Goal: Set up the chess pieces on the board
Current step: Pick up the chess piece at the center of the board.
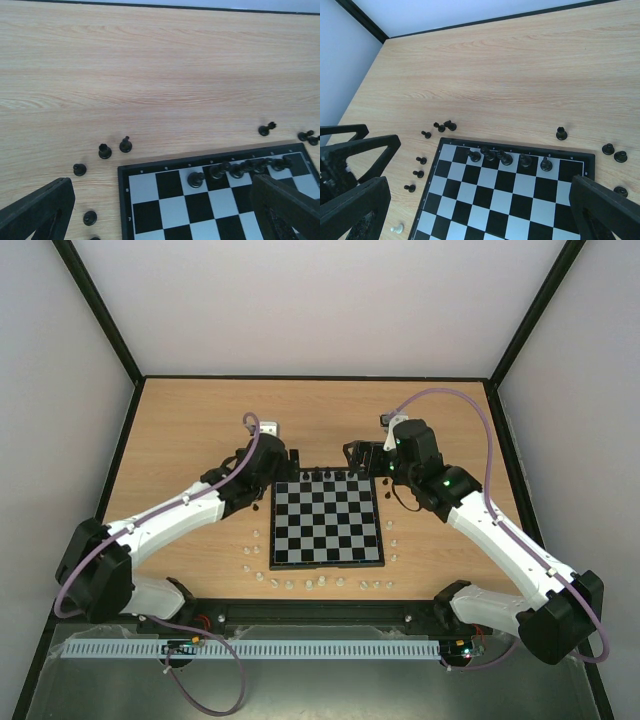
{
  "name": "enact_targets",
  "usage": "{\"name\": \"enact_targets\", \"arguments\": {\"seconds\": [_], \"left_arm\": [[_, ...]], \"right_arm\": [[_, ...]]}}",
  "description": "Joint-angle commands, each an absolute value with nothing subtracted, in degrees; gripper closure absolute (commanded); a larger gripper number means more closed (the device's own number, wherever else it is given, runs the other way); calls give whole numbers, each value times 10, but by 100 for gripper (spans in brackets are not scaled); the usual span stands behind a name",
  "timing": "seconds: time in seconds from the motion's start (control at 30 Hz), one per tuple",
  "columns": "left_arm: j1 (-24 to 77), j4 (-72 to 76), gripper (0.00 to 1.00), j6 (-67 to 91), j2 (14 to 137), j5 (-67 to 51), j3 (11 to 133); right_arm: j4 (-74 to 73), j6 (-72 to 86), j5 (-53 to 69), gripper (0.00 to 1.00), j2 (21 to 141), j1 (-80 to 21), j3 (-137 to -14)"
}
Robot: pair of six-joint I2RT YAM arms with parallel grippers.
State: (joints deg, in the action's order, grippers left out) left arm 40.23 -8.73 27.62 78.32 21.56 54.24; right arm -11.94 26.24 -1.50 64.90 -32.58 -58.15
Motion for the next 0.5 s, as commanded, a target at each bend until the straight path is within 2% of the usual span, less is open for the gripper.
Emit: {"name": "enact_targets", "arguments": {"seconds": [0.0, 0.4, 0.47], "left_arm": [[384, -97, 1, 278, 813, 230, 545], [358, -101, 1, 264, 940, 216, 596], [358, -108, 7, 255, 949, 211, 613]], "right_arm": [[-108, 268, -16, 1, 645, -323, -572], [-99, 270, -12, 1, 660, -323, -567], [-101, 270, -12, 1, 662, -323, -569]]}}
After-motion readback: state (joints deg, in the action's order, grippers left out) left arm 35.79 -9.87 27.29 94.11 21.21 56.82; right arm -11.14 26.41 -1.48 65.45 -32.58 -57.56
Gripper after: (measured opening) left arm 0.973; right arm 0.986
